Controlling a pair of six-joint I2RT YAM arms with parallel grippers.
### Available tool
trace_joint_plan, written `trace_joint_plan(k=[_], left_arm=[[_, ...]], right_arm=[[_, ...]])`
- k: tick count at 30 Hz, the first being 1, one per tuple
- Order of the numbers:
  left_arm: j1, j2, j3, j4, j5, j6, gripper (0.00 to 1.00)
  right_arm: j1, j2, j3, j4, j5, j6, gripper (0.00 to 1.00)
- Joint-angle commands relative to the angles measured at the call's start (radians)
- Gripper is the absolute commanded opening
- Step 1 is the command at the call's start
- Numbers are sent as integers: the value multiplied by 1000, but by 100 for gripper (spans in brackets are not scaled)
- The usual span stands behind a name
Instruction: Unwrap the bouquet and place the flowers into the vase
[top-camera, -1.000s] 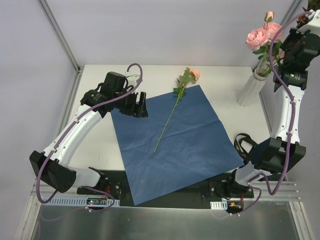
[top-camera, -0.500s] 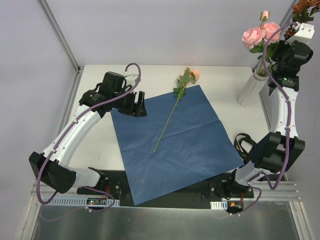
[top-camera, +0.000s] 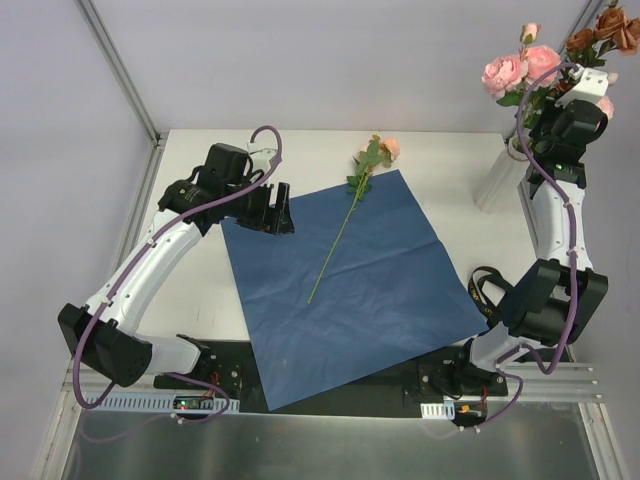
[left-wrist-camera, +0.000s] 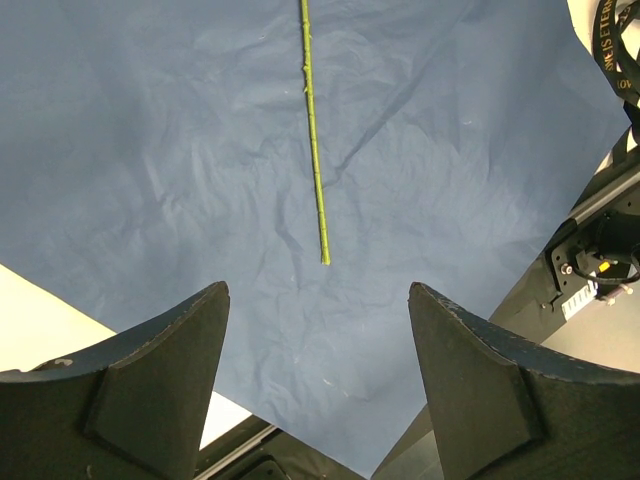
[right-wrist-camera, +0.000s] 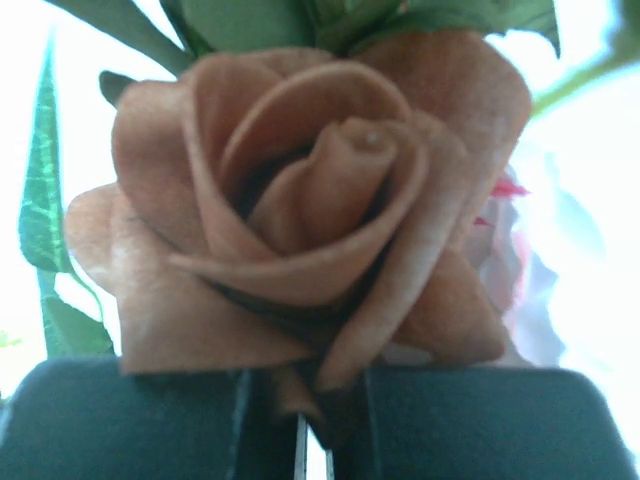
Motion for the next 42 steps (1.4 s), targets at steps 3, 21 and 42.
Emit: trace_joint_plan(k=[3, 21, 42], left_arm=[[12, -16, -6, 19, 48, 0, 72], [12, -55, -72, 42, 147, 18, 73], [11, 30, -154, 45, 203, -67, 69]], right_arm=[[11, -31, -5, -146, 1, 47, 14], [25, -177, 95, -559, 185, 73, 84], [231, -110, 338, -1129, 300, 420, 99]])
